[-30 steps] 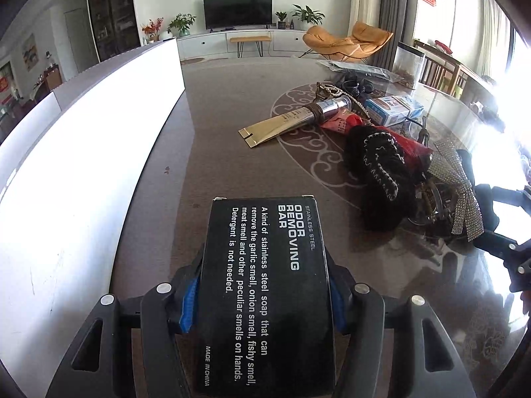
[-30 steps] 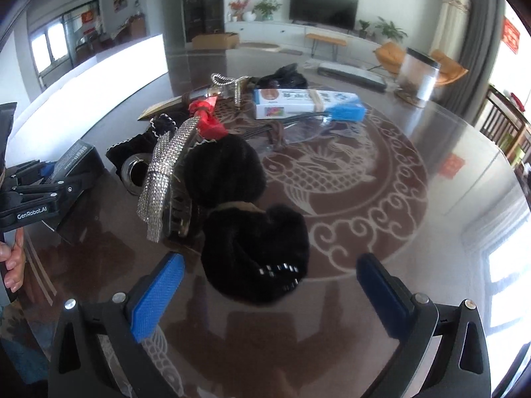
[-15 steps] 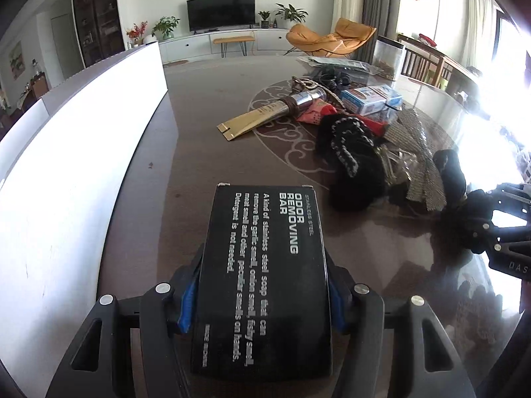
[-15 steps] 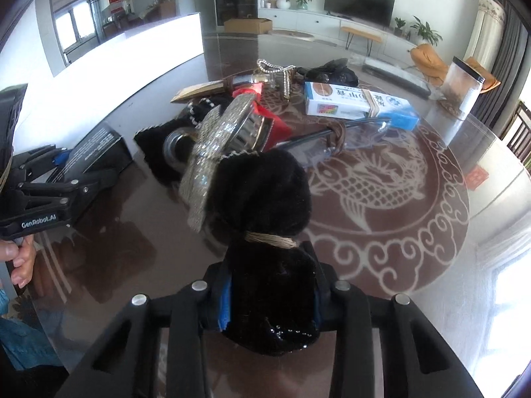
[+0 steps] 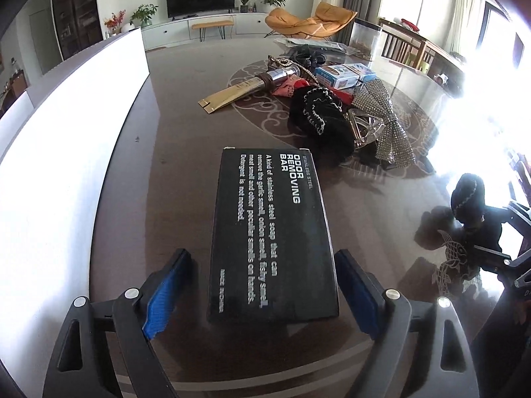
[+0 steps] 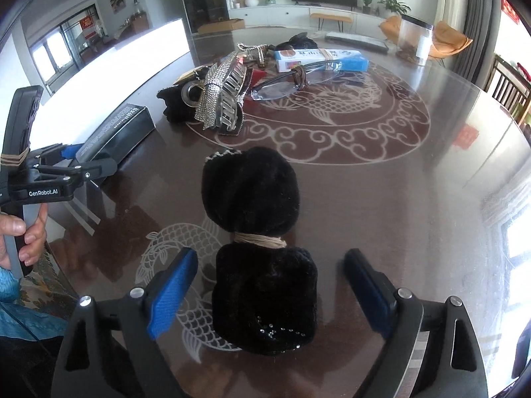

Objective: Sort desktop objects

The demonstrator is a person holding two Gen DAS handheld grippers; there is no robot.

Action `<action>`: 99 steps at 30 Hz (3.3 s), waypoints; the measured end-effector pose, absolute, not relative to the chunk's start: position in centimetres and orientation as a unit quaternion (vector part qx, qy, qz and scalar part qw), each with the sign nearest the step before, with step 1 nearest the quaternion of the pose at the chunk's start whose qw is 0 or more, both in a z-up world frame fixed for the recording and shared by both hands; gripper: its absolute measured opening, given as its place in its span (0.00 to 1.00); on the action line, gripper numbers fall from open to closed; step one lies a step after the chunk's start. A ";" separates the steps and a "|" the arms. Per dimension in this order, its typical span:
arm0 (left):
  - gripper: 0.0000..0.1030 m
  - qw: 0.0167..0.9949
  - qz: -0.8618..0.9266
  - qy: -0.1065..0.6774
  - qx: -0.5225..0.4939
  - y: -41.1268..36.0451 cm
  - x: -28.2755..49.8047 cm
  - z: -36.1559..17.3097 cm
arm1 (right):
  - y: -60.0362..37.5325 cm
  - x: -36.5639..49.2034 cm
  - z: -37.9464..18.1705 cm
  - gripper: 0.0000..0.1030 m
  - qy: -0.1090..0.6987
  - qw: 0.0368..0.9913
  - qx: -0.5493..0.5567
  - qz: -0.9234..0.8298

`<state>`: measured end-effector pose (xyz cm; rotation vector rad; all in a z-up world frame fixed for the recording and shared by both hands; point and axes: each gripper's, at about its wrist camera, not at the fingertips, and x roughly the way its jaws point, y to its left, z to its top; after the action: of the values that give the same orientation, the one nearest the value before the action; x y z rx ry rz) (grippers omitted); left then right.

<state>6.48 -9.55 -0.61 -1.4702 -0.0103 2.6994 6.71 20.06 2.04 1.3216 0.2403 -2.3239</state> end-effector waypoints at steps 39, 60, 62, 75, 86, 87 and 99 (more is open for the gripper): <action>0.57 -0.224 0.780 -0.148 -0.565 -40.3 12.4 4.8 | -24.4 10.9 9.1 0.75 0.219 0.486 0.425 -0.732; 0.69 -0.242 0.807 -0.058 -0.536 -32.2 13.1 4.4 | -19.5 11.0 7.8 0.83 0.253 0.448 0.413 -0.751; 0.69 -0.237 0.827 -0.090 -0.502 -32.1 13.5 5.6 | -18.2 10.5 8.9 0.86 0.212 0.457 0.390 -0.770; 0.89 -0.050 0.933 -0.029 -0.355 -14.0 13.7 17.2 | 9.3 3.0 8.2 1.00 0.018 0.218 0.391 -0.894; 0.96 0.041 0.869 0.004 -0.492 1.7 7.1 5.2 | 23.2 3.7 1.4 1.00 0.043 0.089 0.470 -0.877; 0.96 0.033 0.868 0.006 -0.495 1.6 7.2 4.5 | 22.8 3.7 1.5 1.00 0.047 0.091 0.470 -0.877; 1.00 -0.025 0.871 -0.011 -0.490 -0.3 3.3 1.0 | 22.3 -0.6 0.9 1.00 0.060 0.102 0.460 -0.880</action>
<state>3.27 -0.26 1.01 -1.5643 -0.0352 2.7824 -0.57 22.26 0.91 1.3593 0.1779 -2.5976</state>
